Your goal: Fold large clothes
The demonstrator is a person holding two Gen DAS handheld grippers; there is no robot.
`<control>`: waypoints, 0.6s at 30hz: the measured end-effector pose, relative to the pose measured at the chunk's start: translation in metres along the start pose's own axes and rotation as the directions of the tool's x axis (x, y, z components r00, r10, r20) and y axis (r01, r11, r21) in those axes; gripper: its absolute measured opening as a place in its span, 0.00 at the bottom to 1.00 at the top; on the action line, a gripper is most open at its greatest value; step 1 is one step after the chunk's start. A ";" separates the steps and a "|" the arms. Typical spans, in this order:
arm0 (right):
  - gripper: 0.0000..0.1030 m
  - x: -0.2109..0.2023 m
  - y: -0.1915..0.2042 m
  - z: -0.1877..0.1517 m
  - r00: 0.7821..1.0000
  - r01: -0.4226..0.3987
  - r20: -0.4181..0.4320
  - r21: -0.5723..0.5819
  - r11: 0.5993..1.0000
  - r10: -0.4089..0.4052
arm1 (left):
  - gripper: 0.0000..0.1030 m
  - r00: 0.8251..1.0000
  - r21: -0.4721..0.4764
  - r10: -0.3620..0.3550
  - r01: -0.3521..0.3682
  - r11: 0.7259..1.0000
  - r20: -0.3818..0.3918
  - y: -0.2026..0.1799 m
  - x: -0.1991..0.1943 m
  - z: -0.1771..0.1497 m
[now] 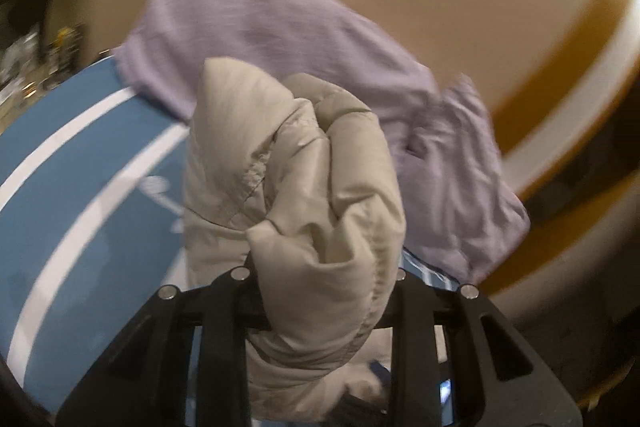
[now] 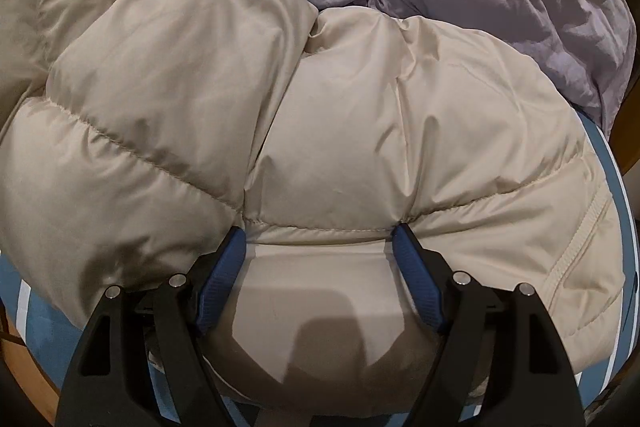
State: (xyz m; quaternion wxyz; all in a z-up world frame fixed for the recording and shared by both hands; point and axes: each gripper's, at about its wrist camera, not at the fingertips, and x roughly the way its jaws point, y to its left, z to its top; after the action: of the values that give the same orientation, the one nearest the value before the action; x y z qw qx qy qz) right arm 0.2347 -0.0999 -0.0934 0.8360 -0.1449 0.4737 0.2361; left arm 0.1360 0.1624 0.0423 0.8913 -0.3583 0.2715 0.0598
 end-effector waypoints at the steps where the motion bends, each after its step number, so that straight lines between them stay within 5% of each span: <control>1: 0.75 -0.001 -0.001 0.000 1.000 -0.002 0.000 0.000 1.000 0.002 | 0.28 1.000 0.022 -0.018 0.018 1.000 -0.007 -0.010 0.001 -0.003; 12: 0.74 -0.033 -0.022 -0.009 0.998 -0.037 0.046 0.028 0.999 0.035 | 0.28 0.976 0.190 -0.158 0.185 0.964 -0.152 -0.108 0.038 -0.044; 18: 0.74 -0.058 -0.058 -0.015 0.994 0.030 0.100 0.090 0.995 -0.039 | 0.28 0.956 0.226 -0.178 0.231 0.946 -0.233 -0.137 0.065 -0.067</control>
State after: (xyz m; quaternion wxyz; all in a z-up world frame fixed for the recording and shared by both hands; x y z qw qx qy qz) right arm 0.2290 -0.1706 -0.0504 0.8684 -0.1036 0.4382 0.2075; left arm 0.2025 0.0111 0.0517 0.8970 -0.2735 0.3305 -0.1065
